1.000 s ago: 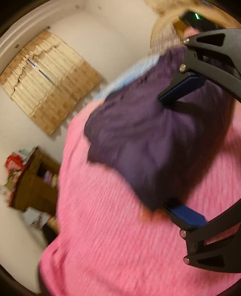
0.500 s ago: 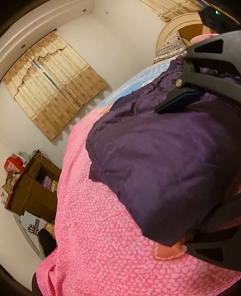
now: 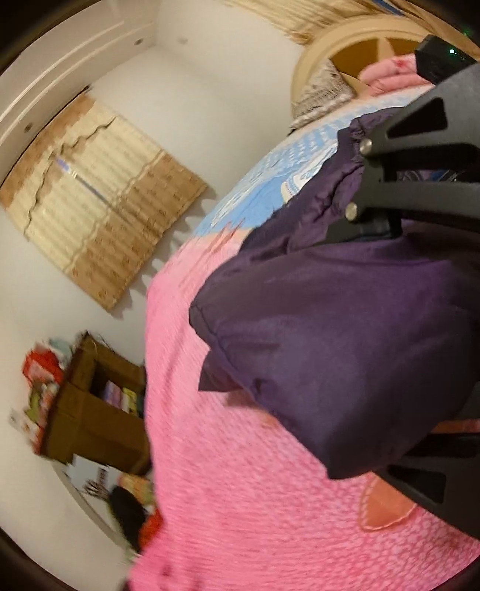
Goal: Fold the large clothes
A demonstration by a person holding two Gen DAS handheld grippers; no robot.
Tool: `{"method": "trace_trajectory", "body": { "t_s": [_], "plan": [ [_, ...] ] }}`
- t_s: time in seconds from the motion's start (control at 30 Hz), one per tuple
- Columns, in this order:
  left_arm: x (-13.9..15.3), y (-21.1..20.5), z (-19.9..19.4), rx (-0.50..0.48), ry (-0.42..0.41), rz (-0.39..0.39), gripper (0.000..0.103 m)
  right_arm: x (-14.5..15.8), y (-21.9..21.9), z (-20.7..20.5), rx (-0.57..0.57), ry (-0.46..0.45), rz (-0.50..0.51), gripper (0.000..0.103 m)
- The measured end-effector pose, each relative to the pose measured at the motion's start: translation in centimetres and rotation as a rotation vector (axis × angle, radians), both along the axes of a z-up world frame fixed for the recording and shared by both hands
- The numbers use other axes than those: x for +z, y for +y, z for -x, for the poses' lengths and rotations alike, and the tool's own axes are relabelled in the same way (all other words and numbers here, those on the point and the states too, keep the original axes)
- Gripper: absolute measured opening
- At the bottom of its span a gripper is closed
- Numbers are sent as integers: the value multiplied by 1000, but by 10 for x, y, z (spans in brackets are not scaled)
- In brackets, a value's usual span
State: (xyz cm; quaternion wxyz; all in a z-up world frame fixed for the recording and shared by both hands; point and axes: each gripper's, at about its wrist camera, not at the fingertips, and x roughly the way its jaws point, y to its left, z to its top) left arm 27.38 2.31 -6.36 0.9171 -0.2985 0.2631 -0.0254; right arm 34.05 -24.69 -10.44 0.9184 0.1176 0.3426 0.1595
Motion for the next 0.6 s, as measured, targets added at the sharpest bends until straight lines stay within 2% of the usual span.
{"method": "trace_trajectory", "body": {
  "t_s": [0.17, 0.27, 0.33, 0.47, 0.57, 0.6],
  "plan": [
    [43, -37, 3, -81, -94, -179, 36, 1, -14, -6, 33, 52, -85, 39],
    [71, -75, 10, -161, -170, -318, 34, 6, -36, -8, 67, 102, -229, 39],
    [87, -98, 14, -217, -220, -383, 33, 10, -57, -4, 71, 109, -322, 39],
    [111, -157, 31, -361, -319, -521, 32, 32, -106, 27, 36, 30, -399, 39],
    [108, -203, 48, -491, -366, -605, 30, 41, -160, 61, -42, -28, -436, 39],
    [105, -218, 52, -531, -373, -624, 30, 41, -188, 77, -101, -45, -450, 39]
  ]
}}
